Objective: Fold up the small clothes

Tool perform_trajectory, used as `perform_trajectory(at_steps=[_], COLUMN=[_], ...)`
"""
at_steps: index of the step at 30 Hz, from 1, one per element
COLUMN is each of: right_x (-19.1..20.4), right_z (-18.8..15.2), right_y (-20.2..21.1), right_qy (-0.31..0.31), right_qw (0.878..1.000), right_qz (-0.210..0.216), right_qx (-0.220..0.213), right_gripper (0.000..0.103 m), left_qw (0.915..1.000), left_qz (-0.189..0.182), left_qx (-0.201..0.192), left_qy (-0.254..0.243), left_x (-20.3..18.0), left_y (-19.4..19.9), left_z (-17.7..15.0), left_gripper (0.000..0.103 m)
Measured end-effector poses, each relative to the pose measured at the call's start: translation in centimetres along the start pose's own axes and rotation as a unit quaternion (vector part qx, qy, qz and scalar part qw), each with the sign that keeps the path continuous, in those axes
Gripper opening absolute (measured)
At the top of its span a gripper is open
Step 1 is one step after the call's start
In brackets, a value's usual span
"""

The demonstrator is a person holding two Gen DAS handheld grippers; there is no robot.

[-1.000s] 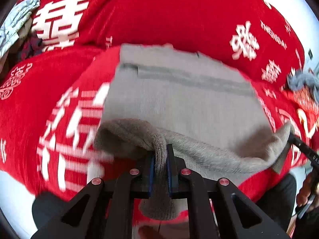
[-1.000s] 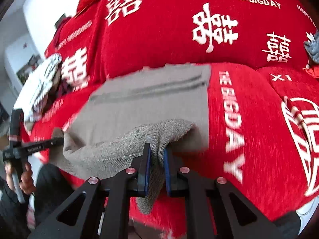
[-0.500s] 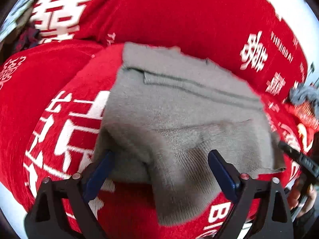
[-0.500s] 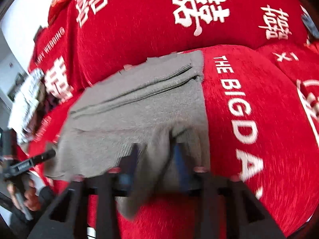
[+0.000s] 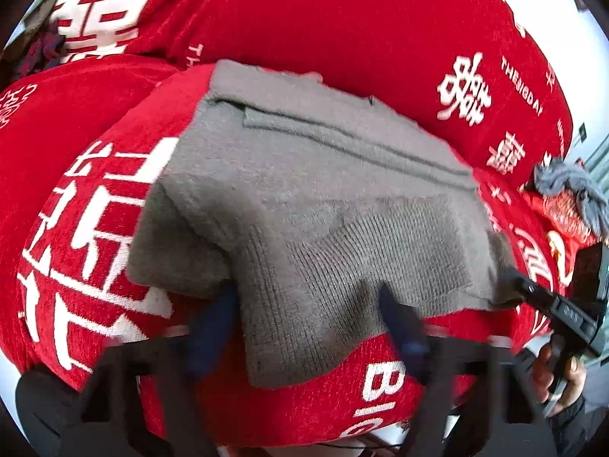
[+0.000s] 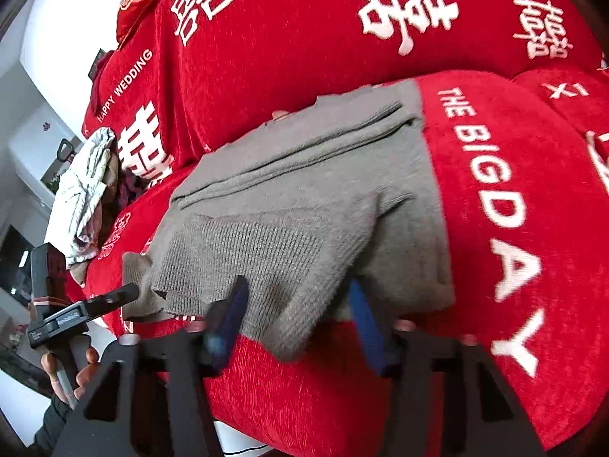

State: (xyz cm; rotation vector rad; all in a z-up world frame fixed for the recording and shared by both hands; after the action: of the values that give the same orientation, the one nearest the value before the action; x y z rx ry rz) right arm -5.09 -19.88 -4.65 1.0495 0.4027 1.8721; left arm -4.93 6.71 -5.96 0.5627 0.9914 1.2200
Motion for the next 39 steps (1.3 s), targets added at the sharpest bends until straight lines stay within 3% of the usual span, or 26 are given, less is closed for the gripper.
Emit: perform_trajectory(at_steps=[2,3,4,10,18,25,39], right_x=[-0.1,-0.3,-0.2,1.5,2.4,1.8,-1.0], right_z=[-0.1,-0.1,-0.1,1.4,5.9,9.2,14.1], right_y=[-0.8,-0.9,-0.8,1.6,3.5,2.2,-2.0], right_qy=[-0.001,-0.002,-0.001,0.016,0.005,-0.005,-0.032], right_qw=[1.0,1.0,1.0,0.999,0.997,0.997,0.996], right_qz=[0.003,0.0,0.003,0.027,0.029,0.011,-0.026], right_qx=[0.013,0.016,0.013,-0.017,-0.069,-0.079,-0.075], right_gripper=[0.013,0.011,0.009,0.008,0.008,0.008,0.008], left_qw=[0.9999,1.0,0.9999,0.9986,0.995,0.995,0.9942], left_qz=[0.013,0.008,-0.004,-0.024,-0.01,0.026,0.049], left_qx=[-0.003,-0.005,-0.002,-0.033,-0.088,-0.089,-0.092], left_qy=[-0.002,0.002,0.01,0.034,0.047,0.036,0.026], left_x=[0.4,0.5,0.6,1.0,0.9,0.8,0.4], left_y=[-0.1,0.1,0.4,2.3,4.0,2.2,-1.1], left_z=[0.2,0.3,0.3,1.8,6.7,10.1,15.4], left_gripper=[0.037,0.019,0.012,0.012,0.012,0.012,0.012])
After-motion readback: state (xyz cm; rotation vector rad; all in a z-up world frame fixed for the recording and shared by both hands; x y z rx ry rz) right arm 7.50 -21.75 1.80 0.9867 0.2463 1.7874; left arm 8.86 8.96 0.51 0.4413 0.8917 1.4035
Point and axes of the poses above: each gripper's, at about its wrist camera, not at the fingertips, and y roughly against the way its jaws point, x to its left, z to its top, the point moved 10 cm from there along -y, roughly the way its jaws point, and after that the axes turned 2 degrees about z, right-handed, at the moved point
